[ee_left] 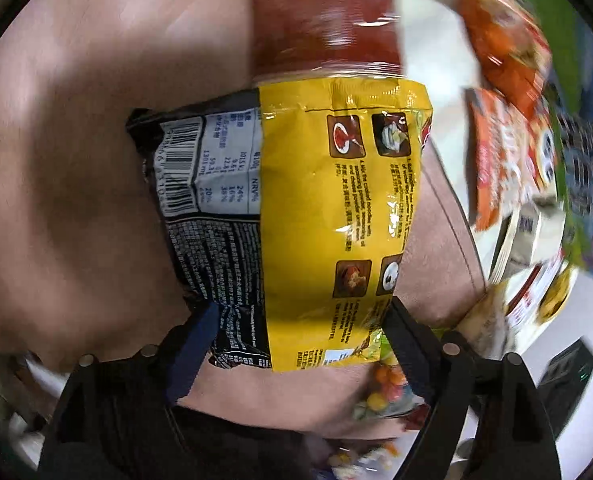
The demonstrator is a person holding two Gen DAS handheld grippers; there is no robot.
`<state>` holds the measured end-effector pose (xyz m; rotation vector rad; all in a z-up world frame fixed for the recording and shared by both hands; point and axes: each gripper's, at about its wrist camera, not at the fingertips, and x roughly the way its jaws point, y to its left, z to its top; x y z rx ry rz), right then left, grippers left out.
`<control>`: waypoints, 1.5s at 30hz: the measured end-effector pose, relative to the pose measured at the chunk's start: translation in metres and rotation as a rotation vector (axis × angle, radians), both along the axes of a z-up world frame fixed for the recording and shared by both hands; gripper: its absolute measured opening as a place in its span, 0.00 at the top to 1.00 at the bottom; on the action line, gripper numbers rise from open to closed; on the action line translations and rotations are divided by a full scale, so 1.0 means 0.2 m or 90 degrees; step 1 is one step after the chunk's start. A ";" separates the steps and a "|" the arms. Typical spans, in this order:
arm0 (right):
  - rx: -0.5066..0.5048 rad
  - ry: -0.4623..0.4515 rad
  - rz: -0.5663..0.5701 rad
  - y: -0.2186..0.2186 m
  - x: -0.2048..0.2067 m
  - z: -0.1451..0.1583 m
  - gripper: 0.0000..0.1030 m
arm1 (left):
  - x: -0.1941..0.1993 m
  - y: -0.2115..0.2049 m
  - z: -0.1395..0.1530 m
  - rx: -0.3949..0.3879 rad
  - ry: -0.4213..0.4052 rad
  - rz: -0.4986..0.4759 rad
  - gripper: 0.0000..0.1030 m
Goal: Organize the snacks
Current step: 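Grasp the yellow-black snack bag with left tool while right tool grasps clear bread packet, then lower both packets into the cardboard box and open both tools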
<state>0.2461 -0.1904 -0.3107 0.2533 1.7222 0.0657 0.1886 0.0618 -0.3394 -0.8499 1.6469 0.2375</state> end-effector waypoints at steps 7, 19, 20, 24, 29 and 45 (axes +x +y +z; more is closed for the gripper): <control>-0.015 -0.013 0.098 0.03 -0.02 0.00 0.40 | 0.13 -0.24 0.12 0.173 -0.057 -0.352 0.26; -0.008 -0.040 0.072 -0.03 0.02 -0.01 0.41 | 0.19 -0.18 0.07 0.238 -0.076 -0.295 0.18; -0.010 -0.051 0.076 -0.01 0.00 0.00 0.44 | 0.18 -0.19 0.09 0.241 -0.085 -0.295 0.19; -0.006 -0.069 0.080 -0.01 -0.10 0.09 0.54 | 0.04 -0.12 0.21 0.237 -0.108 -0.297 0.20; 0.020 -0.080 0.076 -0.05 -0.17 0.15 0.57 | -0.08 -0.07 0.33 0.225 -0.134 -0.290 0.20; 0.132 -0.285 0.033 -0.28 0.02 0.92 0.58 | 0.30 -0.10 1.24 0.177 -0.348 -0.334 0.20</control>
